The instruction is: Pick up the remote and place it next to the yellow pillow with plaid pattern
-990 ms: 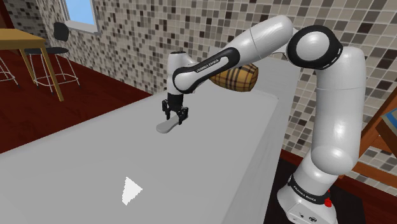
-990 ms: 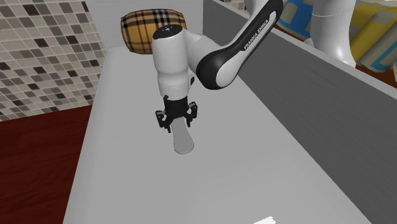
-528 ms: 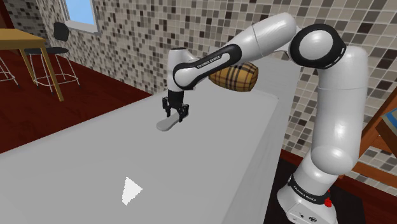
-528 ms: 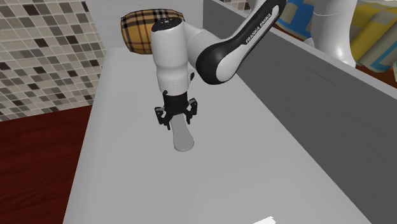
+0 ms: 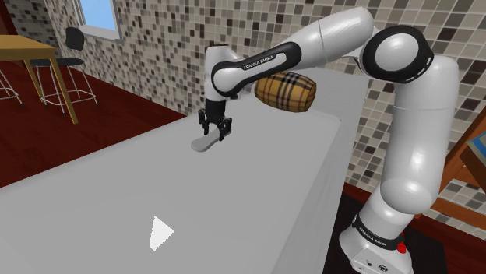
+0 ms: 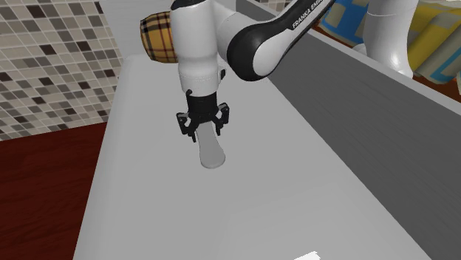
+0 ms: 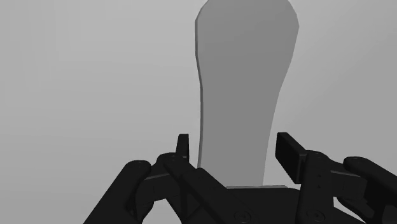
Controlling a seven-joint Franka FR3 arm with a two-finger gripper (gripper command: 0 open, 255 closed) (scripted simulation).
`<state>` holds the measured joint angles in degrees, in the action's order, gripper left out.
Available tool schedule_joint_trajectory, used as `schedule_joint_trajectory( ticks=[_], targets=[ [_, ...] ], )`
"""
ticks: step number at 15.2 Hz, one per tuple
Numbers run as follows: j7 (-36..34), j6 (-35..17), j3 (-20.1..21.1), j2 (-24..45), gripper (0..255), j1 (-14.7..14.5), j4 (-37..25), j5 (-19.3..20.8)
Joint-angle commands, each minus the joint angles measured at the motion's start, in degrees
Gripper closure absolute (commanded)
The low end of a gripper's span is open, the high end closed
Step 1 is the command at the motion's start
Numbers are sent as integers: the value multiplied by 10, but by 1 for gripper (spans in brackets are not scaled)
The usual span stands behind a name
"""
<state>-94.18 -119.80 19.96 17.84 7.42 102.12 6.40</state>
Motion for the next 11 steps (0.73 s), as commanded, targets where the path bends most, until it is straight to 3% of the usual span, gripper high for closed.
schedule_joint_trajectory(
  ticks=[1, 11],
  targets=[
    [1, 14, 1, -5, 255, 0, -10, -2],
    [7, 83, 5, -26, 255, 1, -59, -12]
  ],
)
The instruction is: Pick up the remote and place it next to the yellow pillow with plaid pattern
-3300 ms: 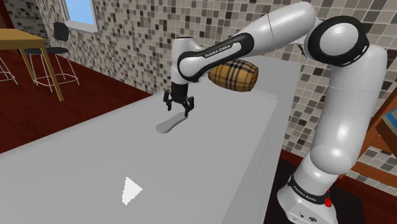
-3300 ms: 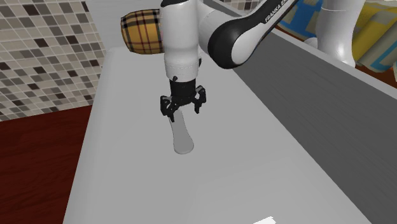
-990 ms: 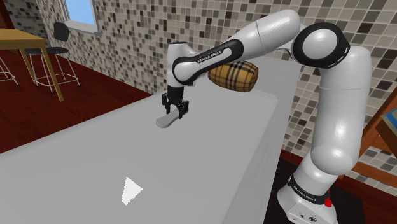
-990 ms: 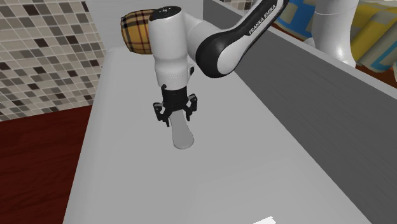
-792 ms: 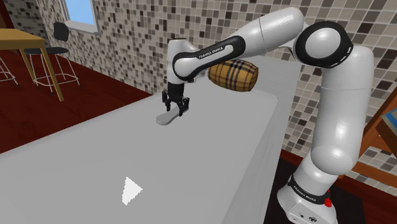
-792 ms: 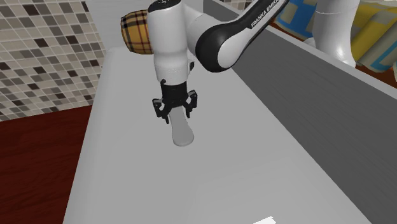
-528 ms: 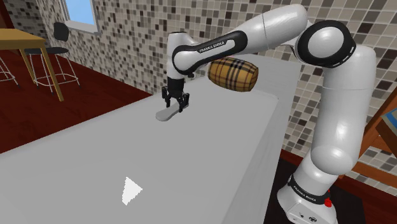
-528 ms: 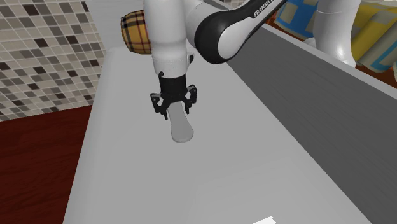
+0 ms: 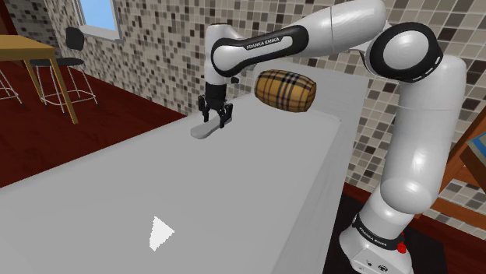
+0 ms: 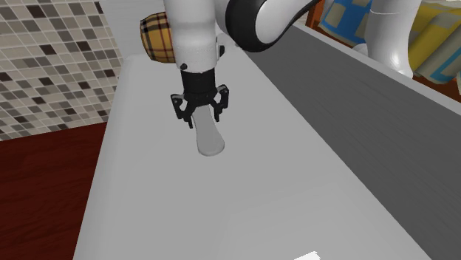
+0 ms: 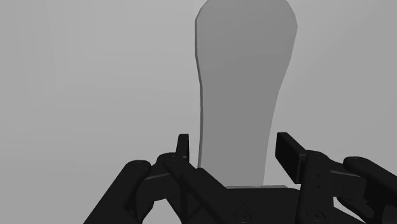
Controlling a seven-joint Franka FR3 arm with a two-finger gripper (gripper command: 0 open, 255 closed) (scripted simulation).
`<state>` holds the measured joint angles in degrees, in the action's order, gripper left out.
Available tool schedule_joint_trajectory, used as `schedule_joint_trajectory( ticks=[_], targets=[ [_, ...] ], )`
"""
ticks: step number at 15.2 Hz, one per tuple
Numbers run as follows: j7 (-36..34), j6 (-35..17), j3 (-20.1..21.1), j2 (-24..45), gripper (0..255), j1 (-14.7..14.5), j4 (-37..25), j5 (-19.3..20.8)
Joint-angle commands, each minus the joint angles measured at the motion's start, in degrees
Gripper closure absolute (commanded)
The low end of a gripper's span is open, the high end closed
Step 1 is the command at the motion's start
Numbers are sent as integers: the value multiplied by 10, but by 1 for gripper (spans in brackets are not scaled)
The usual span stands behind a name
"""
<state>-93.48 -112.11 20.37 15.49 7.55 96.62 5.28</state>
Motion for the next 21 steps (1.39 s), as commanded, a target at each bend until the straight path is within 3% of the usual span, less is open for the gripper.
schedule_joint_trajectory(
  ticks=[1, 21],
  targets=[
    [1, 14, 1, -4, 255, 0, -10, -2],
    [3, 168, 5, -4, 255, -7, -165, -4]
  ],
)
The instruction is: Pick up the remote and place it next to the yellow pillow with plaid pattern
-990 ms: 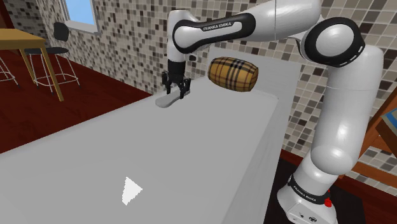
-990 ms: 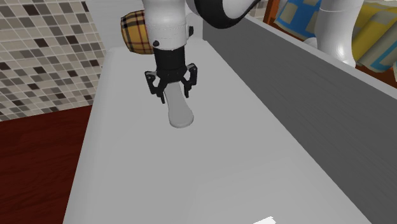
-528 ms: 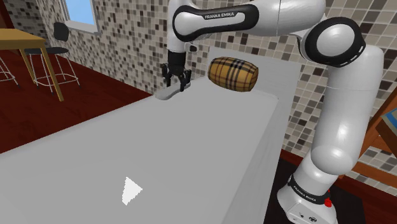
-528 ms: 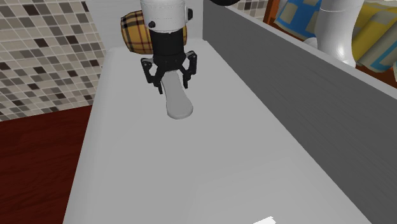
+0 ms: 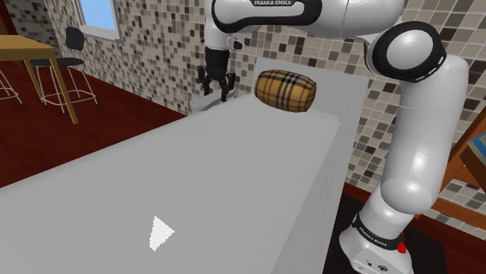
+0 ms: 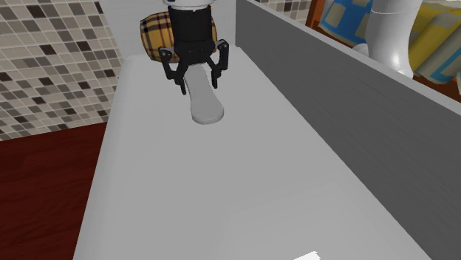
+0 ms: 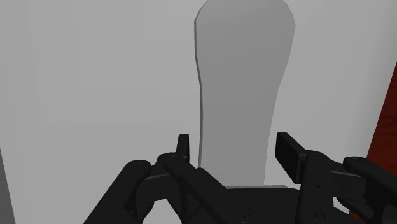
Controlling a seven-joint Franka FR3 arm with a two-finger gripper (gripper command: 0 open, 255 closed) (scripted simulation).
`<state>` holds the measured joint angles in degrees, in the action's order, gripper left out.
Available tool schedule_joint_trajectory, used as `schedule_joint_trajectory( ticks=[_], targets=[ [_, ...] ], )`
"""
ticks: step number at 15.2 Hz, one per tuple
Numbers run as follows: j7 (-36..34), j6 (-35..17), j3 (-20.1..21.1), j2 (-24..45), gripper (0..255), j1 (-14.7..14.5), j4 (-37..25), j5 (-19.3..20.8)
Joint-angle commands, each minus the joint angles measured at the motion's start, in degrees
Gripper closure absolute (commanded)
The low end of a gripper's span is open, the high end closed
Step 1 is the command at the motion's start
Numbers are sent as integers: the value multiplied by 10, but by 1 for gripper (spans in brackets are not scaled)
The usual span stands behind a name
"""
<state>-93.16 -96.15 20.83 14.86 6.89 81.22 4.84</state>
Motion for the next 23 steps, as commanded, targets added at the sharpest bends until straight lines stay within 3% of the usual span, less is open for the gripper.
schedule_joint_trajectory(
  ticks=[1, 17, 23],
  targets=[
    [0, 17, 0, 4, 255, -2, -21, 1],
    [-6, 171, 2, 66, 255, -30, -235, 25],
    [74, 127, -20, -36, 255, 49, -93, -17]
  ],
)
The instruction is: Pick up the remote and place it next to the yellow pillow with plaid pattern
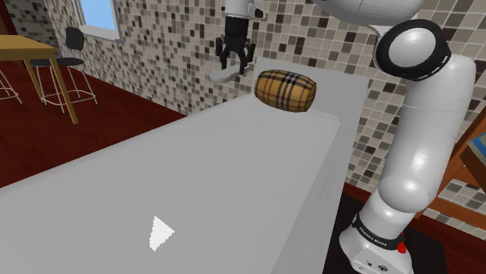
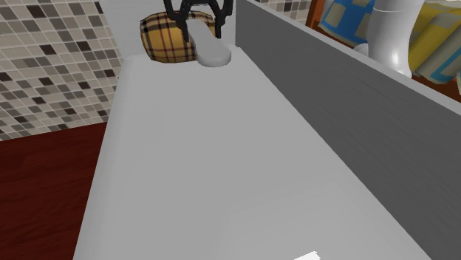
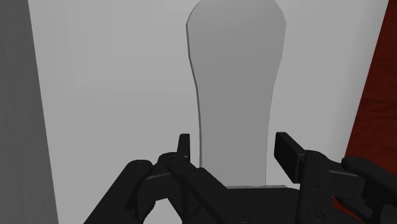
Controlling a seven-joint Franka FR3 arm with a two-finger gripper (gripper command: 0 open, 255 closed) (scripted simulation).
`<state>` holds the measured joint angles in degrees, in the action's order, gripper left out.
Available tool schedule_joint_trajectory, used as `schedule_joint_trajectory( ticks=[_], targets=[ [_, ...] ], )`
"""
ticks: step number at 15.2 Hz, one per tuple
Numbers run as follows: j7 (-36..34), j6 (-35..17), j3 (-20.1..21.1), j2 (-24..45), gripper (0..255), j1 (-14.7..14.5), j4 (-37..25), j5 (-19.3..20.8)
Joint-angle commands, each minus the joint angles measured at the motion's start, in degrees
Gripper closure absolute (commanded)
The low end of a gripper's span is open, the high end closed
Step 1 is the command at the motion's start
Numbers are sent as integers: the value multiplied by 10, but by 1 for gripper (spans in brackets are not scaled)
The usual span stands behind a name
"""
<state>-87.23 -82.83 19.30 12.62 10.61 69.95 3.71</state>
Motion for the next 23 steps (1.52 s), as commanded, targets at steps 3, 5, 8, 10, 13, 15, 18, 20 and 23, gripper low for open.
schedule_joint_trajectory(
  ticks=[3, 5, 8, 10, 13, 15, 18, 20, 23],
  targets=[
    [58, -18, -21, -50, 255, 43, 65, -21],
    [87, -24, -33, -70, 255, 61, 90, -28],
    [130, -30, -53, -95, 255, 86, 120, -37],
    [159, -32, -66, -107, 255, 102, 135, -41],
    [201, -35, -87, -121, 255, 124, 151, -44],
    [229, -35, -101, -127, 255, 138, 158, -46],
    [271, -35, -122, -132, 255, 159, 163, -47],
    [299, -34, -136, -131, 255, 173, 162, -47],
    [340, -32, -157, -126, 255, 193, 156, -47]
  ],
)
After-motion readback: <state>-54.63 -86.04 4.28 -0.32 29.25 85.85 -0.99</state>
